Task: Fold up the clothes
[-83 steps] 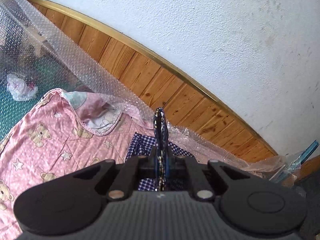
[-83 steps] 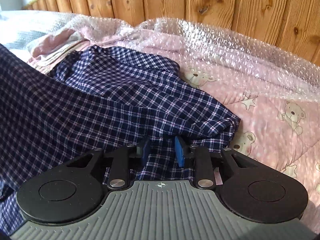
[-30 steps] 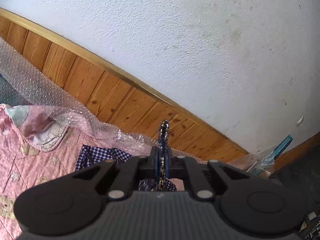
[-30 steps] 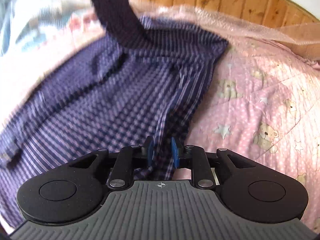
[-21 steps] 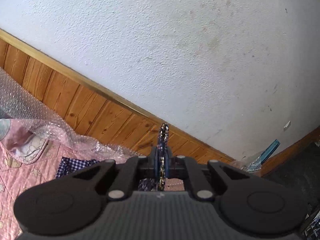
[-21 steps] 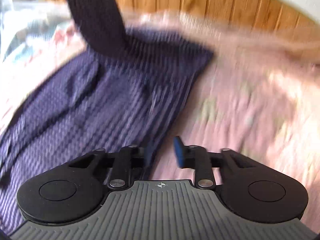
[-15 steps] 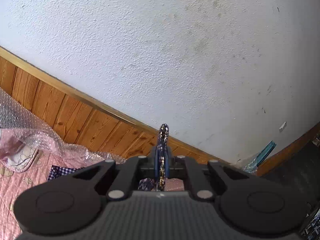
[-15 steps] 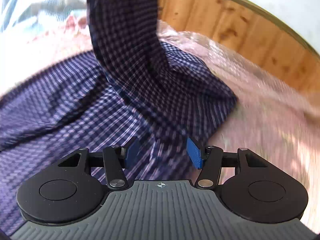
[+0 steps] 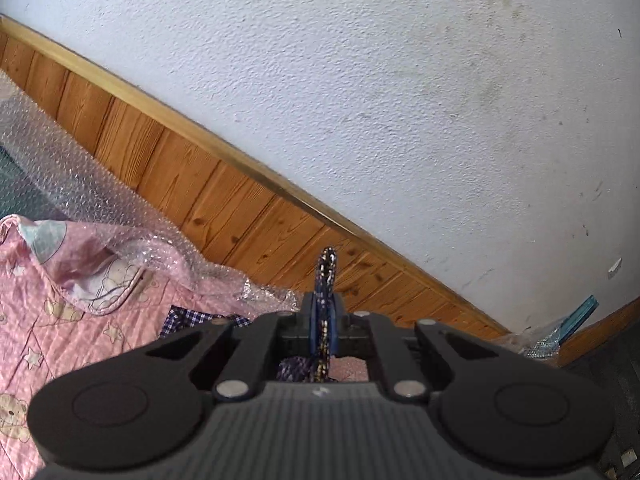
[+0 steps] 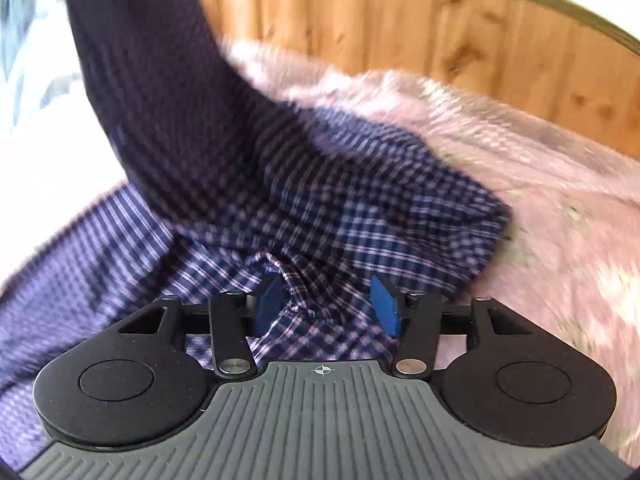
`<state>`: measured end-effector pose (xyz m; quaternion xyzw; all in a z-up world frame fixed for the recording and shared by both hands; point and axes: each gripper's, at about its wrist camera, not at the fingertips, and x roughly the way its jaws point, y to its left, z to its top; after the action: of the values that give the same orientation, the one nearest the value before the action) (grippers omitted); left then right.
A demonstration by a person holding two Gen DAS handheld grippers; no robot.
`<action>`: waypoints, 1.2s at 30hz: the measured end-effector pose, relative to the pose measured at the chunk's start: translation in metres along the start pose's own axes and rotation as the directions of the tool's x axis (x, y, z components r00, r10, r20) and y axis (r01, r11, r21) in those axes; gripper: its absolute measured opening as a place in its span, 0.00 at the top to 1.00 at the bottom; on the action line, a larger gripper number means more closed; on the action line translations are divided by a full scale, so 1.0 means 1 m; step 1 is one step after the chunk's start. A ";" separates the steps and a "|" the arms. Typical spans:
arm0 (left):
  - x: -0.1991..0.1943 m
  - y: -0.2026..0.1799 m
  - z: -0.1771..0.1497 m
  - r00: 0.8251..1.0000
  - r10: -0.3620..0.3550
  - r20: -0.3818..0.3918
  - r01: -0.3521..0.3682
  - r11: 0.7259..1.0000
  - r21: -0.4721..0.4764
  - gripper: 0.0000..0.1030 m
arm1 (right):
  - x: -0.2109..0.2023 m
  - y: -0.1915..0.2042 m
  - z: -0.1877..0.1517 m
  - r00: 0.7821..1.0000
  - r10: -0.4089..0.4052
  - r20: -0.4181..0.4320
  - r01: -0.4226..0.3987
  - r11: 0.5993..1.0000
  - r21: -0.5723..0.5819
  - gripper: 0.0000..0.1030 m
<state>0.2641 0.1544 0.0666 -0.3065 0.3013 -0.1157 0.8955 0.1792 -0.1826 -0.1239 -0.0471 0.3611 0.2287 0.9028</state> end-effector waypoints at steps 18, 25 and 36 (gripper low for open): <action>-0.006 0.023 -0.043 0.989 -0.093 -0.118 0.092 0.996 -0.008 0.94 | -0.141 0.146 -0.170 0.980 0.047 -0.195 -0.059 0.997 -0.055 0.62; -0.024 -0.006 -0.050 0.978 -0.133 -0.160 0.154 0.979 0.131 0.94 | -0.159 0.171 -0.194 0.971 0.031 -0.237 0.000 0.992 0.130 0.53; -0.067 -0.112 -0.218 0.805 -0.244 -0.540 0.547 0.657 0.518 0.96 | -0.128 0.002 -0.139 0.953 0.217 0.211 -0.295 0.509 0.809 0.34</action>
<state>0.0749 -0.0121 0.0300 -0.0015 0.3522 -0.4743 0.8068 0.0101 -0.2642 -0.1398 0.4490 0.3911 0.1629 0.7867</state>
